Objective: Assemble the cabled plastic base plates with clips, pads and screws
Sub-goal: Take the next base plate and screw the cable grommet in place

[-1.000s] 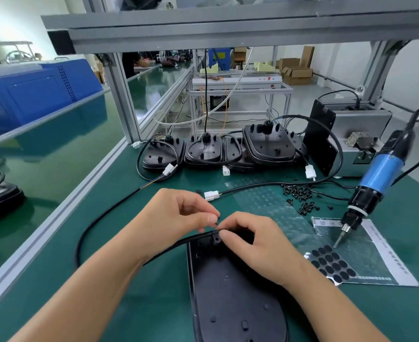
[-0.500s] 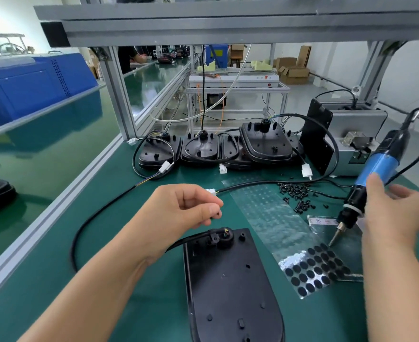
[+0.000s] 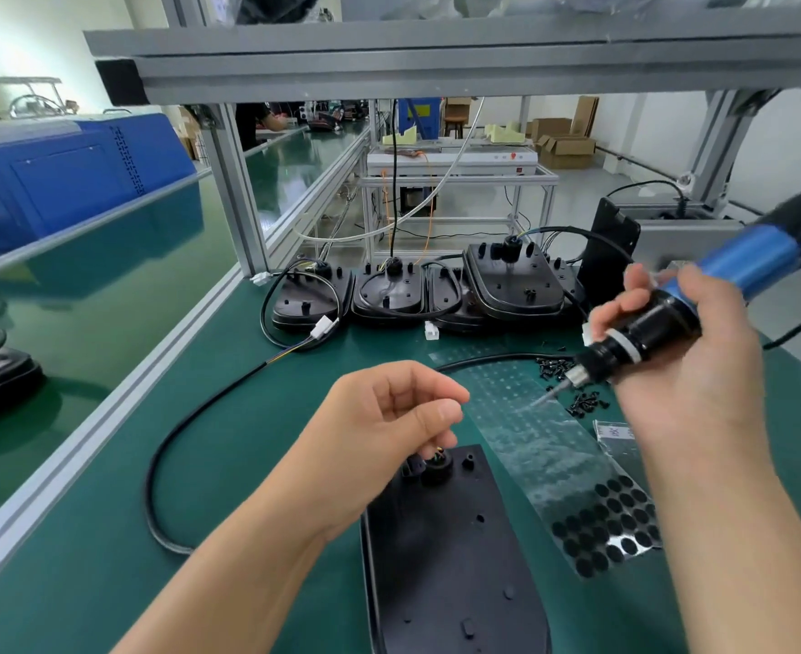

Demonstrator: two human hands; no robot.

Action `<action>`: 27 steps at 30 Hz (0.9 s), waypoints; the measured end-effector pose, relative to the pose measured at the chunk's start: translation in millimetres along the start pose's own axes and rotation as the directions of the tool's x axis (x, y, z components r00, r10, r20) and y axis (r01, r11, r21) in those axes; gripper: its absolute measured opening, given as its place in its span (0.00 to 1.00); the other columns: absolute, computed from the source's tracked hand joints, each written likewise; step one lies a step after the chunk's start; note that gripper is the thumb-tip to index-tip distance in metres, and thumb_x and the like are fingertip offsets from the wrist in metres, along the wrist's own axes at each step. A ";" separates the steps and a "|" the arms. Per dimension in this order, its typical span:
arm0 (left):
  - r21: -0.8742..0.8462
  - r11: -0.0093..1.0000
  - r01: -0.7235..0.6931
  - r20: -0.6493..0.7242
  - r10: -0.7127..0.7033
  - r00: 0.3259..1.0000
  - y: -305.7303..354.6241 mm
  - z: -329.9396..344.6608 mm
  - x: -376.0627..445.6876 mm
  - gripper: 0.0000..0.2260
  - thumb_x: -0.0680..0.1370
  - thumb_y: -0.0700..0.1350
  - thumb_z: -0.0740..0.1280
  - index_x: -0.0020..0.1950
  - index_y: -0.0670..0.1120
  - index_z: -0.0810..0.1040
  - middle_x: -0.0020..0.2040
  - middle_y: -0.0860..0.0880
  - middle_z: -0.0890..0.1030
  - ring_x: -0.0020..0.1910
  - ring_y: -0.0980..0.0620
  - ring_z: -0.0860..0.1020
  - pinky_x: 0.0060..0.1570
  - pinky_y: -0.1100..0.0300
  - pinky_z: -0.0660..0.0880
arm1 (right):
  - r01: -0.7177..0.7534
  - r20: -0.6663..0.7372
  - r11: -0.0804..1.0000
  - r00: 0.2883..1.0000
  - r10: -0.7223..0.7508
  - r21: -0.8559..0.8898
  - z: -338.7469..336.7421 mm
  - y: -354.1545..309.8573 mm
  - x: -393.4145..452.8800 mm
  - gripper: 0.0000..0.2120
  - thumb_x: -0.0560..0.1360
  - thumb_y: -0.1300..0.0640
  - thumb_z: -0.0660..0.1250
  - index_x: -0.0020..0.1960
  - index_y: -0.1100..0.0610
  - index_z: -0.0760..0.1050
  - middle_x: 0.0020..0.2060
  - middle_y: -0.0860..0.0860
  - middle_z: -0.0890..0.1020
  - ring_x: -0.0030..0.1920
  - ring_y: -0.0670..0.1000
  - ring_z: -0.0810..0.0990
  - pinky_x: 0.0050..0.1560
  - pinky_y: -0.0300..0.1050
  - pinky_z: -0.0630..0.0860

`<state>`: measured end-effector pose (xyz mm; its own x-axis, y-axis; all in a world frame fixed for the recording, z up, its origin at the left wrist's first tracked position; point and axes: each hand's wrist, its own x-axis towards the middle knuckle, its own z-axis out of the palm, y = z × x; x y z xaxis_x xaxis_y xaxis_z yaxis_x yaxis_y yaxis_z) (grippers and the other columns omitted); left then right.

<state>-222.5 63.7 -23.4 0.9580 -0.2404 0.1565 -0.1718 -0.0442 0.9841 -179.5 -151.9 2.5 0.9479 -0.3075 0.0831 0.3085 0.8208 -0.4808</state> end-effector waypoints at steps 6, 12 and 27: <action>-0.061 0.998 -0.021 -0.072 0.017 0.997 -5.2 11.9 -6.5 0.08 0.73 0.36 0.71 0.44 0.49 0.85 0.38 0.46 0.85 0.35 0.53 0.81 0.36 0.67 0.75 | -0.024 0.158 0.990 0.987 0.001 0.140 35.8 21.6 -25.1 0.09 0.74 0.56 0.64 0.51 0.58 0.70 0.35 0.54 0.76 0.31 0.48 0.73 0.36 0.41 0.71; -0.163 0.986 -0.033 -0.095 0.018 0.995 -6.5 13.4 -13.5 0.09 0.73 0.34 0.70 0.44 0.47 0.85 0.39 0.45 0.85 0.35 0.54 0.82 0.35 0.68 0.75 | -0.025 0.195 0.992 0.981 0.001 0.121 40.5 34.2 -31.5 0.15 0.78 0.42 0.61 0.58 0.50 0.72 0.35 0.52 0.75 0.30 0.47 0.72 0.34 0.40 0.71; -0.043 0.998 -0.053 -0.137 0.046 0.989 -1.5 18.0 -20.4 0.11 0.74 0.32 0.68 0.43 0.48 0.85 0.36 0.45 0.85 0.31 0.56 0.80 0.33 0.68 0.74 | 0.033 0.232 0.997 0.971 -0.050 0.074 35.5 32.8 -38.0 0.18 0.78 0.42 0.59 0.63 0.49 0.68 0.35 0.52 0.73 0.29 0.47 0.71 0.34 0.40 0.70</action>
<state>-245.9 51.3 -29.6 0.9714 -0.1068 0.2119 -0.2121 0.0098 0.9772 -202.6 -96.2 14.6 0.9238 -0.2279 0.3077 0.3451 0.8435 -0.4115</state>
